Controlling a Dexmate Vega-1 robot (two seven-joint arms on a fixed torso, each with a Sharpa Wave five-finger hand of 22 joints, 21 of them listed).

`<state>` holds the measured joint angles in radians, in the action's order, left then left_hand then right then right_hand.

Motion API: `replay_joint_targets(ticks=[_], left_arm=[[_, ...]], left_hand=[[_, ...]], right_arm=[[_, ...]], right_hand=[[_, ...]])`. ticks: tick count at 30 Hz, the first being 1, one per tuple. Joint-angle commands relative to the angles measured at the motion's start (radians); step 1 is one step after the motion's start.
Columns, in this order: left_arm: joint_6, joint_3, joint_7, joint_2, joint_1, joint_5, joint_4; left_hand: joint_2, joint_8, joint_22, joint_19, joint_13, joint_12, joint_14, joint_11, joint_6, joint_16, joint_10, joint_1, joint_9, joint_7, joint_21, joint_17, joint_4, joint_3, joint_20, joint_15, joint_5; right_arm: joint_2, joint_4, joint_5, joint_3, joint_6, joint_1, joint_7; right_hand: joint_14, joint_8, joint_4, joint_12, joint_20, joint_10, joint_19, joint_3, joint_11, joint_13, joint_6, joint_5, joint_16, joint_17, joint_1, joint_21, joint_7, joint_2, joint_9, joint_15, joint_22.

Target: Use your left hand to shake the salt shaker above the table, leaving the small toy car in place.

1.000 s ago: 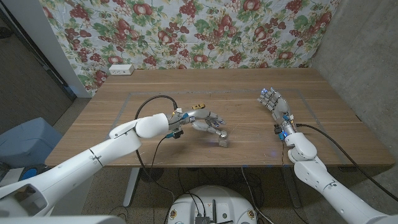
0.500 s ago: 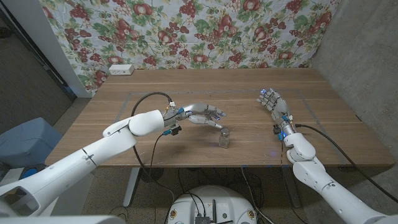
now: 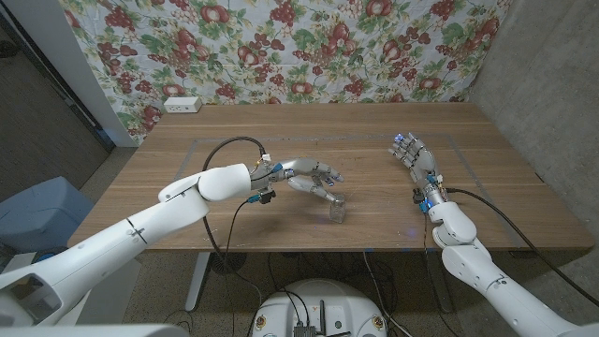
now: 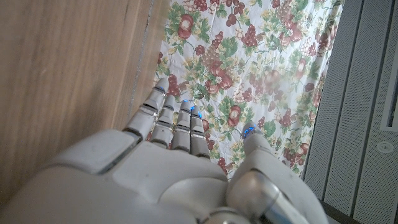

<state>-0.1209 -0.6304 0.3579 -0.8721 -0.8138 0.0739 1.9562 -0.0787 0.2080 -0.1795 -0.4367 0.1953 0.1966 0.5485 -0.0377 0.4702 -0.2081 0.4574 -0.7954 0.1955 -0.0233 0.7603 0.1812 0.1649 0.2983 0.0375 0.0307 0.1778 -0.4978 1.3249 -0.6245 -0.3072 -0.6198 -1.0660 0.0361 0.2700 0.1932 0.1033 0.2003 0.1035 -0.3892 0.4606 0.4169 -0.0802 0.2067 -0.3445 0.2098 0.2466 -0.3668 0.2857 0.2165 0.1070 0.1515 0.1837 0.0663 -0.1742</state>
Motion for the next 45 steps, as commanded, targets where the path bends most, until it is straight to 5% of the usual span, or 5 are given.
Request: replay_joint_targets(ticks=[1,16,27,33,45], left_arm=[[0.054,-0.059,0.095,0.005,0.067,0.071,0.011],[0.032,-0.089,0.070,0.038,0.067,0.133,-0.010],[0.058,-0.056,-0.123,0.034,-0.026,0.260,0.035],[0.043,-0.041,-0.239,0.039,-0.066,0.347,0.035],[-0.004,-0.009,-0.319,0.059,-0.102,0.345,0.013]], left_hand=[[-0.001,0.005,-0.001,-0.013,0.002,0.008,0.011,0.000,0.008,-0.005,0.008,-0.016,0.000,0.001,0.001,0.004,0.006,0.000,-0.002,0.003,0.001],[0.111,0.036,-0.005,-0.080,0.003,0.033,0.077,-0.021,0.117,-0.029,0.113,-0.144,0.004,0.020,0.016,0.006,0.015,0.080,-0.014,0.024,0.023],[0.202,0.077,-0.020,-0.258,0.006,0.091,0.418,-0.045,0.357,-0.117,0.427,-0.361,0.016,0.058,0.139,0.017,0.037,0.234,-0.137,0.202,0.027],[0.180,0.098,-0.039,-0.349,0.013,0.110,0.615,-0.033,0.503,-0.197,0.576,-0.519,0.028,0.071,0.287,0.034,0.026,0.238,-0.219,0.209,0.016],[0.148,0.099,-0.058,-0.365,0.015,0.116,0.712,-0.026,0.596,-0.257,0.649,-0.562,0.022,0.096,0.384,0.082,0.024,0.214,-0.238,0.207,0.004]], right_arm=[[0.005,0.017,0.002,0.014,-0.032,-0.039,-0.022],[0.003,0.021,-0.006,0.031,-0.064,-0.081,-0.025],[-0.003,0.029,-0.002,0.033,-0.063,-0.083,-0.020],[-0.007,0.033,-0.003,0.033,-0.058,-0.086,-0.019],[-0.007,0.028,-0.007,0.033,-0.055,-0.085,-0.014]], right_hand=[[0.002,0.001,0.001,0.005,0.003,-0.004,0.007,0.000,-0.002,0.002,0.002,-0.005,0.001,0.000,0.000,-0.005,-0.002,0.006,0.003,0.006,-0.006],[0.004,0.002,0.000,0.006,0.006,-0.009,0.009,-0.001,-0.005,0.002,-0.001,-0.006,0.001,0.001,-0.004,-0.005,-0.002,0.004,0.003,0.008,-0.006],[0.005,0.003,0.000,0.007,0.006,-0.011,0.011,-0.002,-0.007,0.002,-0.003,-0.007,0.001,0.001,-0.008,-0.005,-0.002,0.003,0.003,0.008,-0.006],[0.006,0.003,0.000,0.007,0.006,-0.011,0.011,-0.002,-0.004,0.002,-0.003,-0.007,0.002,0.001,-0.009,-0.005,-0.002,0.003,0.003,0.008,-0.006],[0.007,0.003,0.000,0.006,0.007,-0.011,0.011,-0.002,-0.005,0.002,-0.003,-0.007,0.002,0.002,-0.011,-0.006,-0.002,0.003,0.003,0.007,-0.006]])
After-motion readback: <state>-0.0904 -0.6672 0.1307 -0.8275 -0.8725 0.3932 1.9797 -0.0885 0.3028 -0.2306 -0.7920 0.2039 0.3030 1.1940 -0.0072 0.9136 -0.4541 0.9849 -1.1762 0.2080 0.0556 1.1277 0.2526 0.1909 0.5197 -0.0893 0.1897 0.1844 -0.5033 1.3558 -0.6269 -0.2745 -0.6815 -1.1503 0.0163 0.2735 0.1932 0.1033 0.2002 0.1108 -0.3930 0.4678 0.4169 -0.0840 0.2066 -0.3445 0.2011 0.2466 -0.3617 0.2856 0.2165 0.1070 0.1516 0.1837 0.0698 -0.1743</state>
